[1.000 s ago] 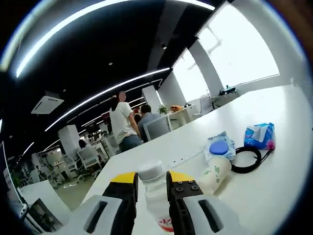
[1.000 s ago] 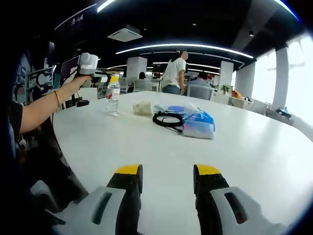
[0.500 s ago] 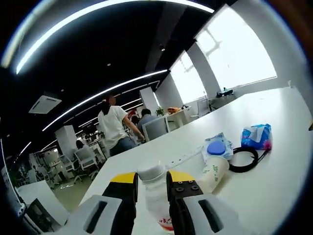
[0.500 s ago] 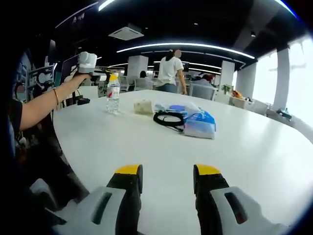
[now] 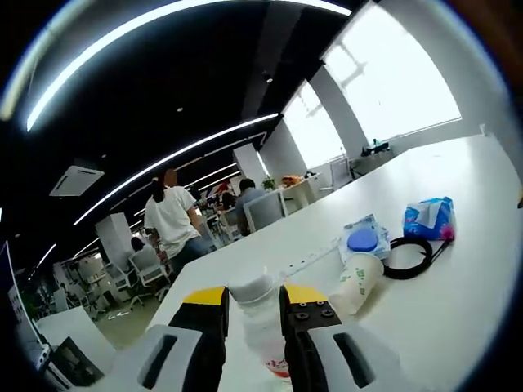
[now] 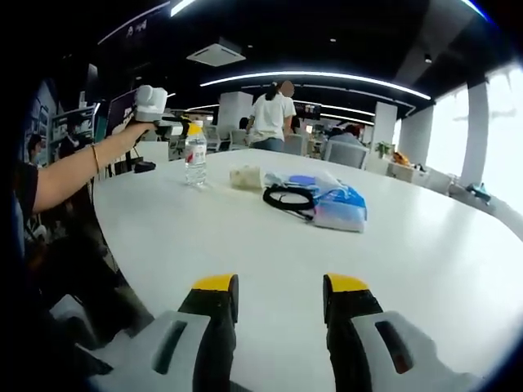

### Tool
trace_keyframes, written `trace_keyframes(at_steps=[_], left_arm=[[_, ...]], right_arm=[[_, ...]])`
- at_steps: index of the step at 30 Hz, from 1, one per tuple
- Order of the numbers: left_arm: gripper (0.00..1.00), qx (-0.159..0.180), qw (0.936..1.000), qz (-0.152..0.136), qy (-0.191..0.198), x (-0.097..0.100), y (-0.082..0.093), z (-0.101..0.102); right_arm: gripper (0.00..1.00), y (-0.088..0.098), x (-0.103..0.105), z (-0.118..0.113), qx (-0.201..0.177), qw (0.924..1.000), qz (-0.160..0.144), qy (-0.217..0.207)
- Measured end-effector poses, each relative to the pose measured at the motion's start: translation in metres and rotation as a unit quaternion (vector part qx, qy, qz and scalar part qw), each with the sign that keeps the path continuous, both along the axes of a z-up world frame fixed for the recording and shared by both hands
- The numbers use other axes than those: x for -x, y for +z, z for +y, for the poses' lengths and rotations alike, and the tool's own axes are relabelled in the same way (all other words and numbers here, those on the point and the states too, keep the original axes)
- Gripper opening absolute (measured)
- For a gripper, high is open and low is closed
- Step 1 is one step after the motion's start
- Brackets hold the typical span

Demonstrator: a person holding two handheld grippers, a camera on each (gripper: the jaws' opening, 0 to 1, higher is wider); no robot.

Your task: Arrange the tabletop items into an orderly group along one side of the table until the central work area is clear of visible clutter.

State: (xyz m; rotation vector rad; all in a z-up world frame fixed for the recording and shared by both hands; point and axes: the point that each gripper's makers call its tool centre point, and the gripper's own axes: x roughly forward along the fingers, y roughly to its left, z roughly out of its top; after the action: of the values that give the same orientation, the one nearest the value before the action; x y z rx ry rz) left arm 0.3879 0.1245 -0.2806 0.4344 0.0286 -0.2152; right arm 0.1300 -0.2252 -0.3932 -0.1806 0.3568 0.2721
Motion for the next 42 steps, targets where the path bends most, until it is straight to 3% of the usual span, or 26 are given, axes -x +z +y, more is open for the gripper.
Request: trace_keyframes(at_steps=[13,22,31,33,35,37,42], left_arm=[[0.26,0.024,0.9997,-0.003,0.008,0.000,-0.001,0.003],[0.31,-0.020,0.9995,-0.023,0.009,0.004,0.004,0.007],[0.34,-0.011,0.9991,-0.041,0.006,0.014,0.018,0.007],[0.37,-0.024,0.9986,-0.048,-0.003,0.016,0.023,0.004],[0.42,-0.056,0.9968,-0.057,0.001,0.020,0.027,0.002],[0.42,-0.107,0.9905,-0.087,-0.002,0.025,0.036,-0.003],[0.42,-0.132,0.9872,-0.087,-0.020,0.028,0.036,-0.017]], right_arm=[[0.41,0.001,0.004,-0.005,0.001,1.0000,-0.001,-0.003],[0.41,0.002,0.001,-0.002,0.003,1.0000,0.000,0.001],[0.42,0.002,0.003,0.001,0.002,1.0000,-0.001,0.004],[0.42,0.002,0.003,0.001,0.003,1.0000,-0.001,0.004],[0.42,0.002,0.004,0.001,0.003,1.0000,-0.001,0.004],[0.42,0.002,0.005,0.001,0.001,1.0000,-0.002,0.004],[0.42,0.001,0.005,0.000,0.001,1.0000,0.000,0.003]])
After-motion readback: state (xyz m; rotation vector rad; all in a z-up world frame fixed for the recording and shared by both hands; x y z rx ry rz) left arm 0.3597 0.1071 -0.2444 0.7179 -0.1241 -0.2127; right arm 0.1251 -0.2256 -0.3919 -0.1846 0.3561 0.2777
